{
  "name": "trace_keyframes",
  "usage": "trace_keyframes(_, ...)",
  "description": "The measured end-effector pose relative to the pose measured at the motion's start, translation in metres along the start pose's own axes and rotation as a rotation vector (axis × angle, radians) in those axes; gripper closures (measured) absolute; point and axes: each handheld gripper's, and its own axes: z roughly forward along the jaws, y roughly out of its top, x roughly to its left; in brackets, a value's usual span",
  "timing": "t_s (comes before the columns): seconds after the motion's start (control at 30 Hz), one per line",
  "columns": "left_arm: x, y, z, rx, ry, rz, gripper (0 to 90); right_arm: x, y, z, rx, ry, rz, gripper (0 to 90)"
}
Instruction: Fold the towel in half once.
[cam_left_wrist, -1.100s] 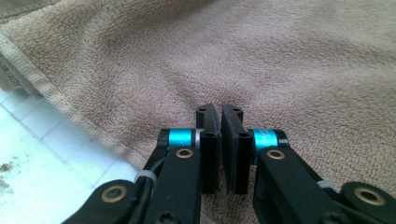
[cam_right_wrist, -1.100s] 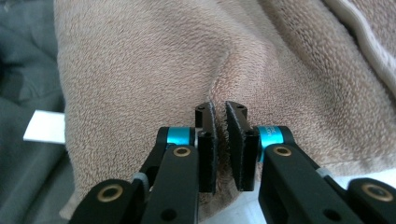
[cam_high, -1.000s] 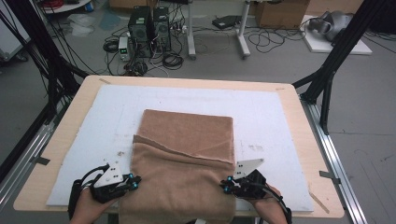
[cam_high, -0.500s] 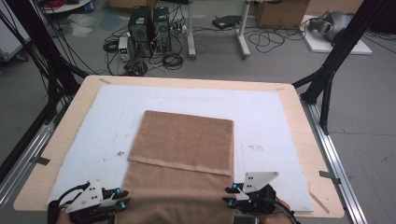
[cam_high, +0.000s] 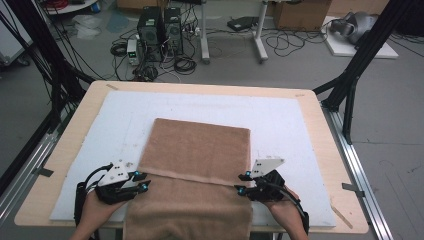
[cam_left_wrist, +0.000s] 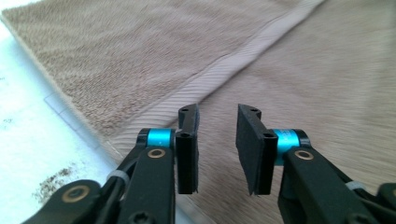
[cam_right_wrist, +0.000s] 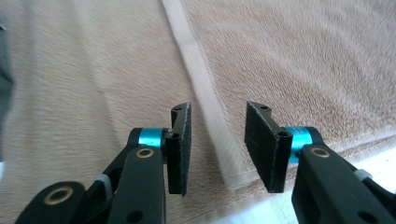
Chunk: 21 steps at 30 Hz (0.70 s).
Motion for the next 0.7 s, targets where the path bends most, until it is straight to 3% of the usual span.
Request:
trace_keyframes(0.2,0.01,0.006,0.006,0.008,0.034,-0.003,62.2,-0.007,-0.004,0.013,0.052,-0.004,-0.008,60.0)
trace_keyframes(0.3,0.015,0.008,0.006,0.005,0.043,-0.023,60.8,-0.009,-0.005,0.013,0.048,-0.007,-0.008,69.8)
trace_keyframes(0.4,0.019,0.009,0.015,0.058,0.027,-0.041,61.2,-0.013,-0.004,0.013,0.051,0.0,0.0,78.3)
trace_keyframes(0.47,0.02,0.009,0.02,0.094,0.026,-0.035,65.6,-0.014,-0.003,0.012,0.052,0.008,-0.001,80.6)
trace_keyframes(0.6,0.019,0.012,0.019,0.097,0.029,-0.018,83.8,-0.015,-0.001,0.01,0.042,0.017,0.009,82.2)
trace_keyframes(0.7,0.019,0.013,0.018,0.092,0.029,-0.008,88.1,-0.016,0.0,0.006,0.029,0.021,0.014,82.8)
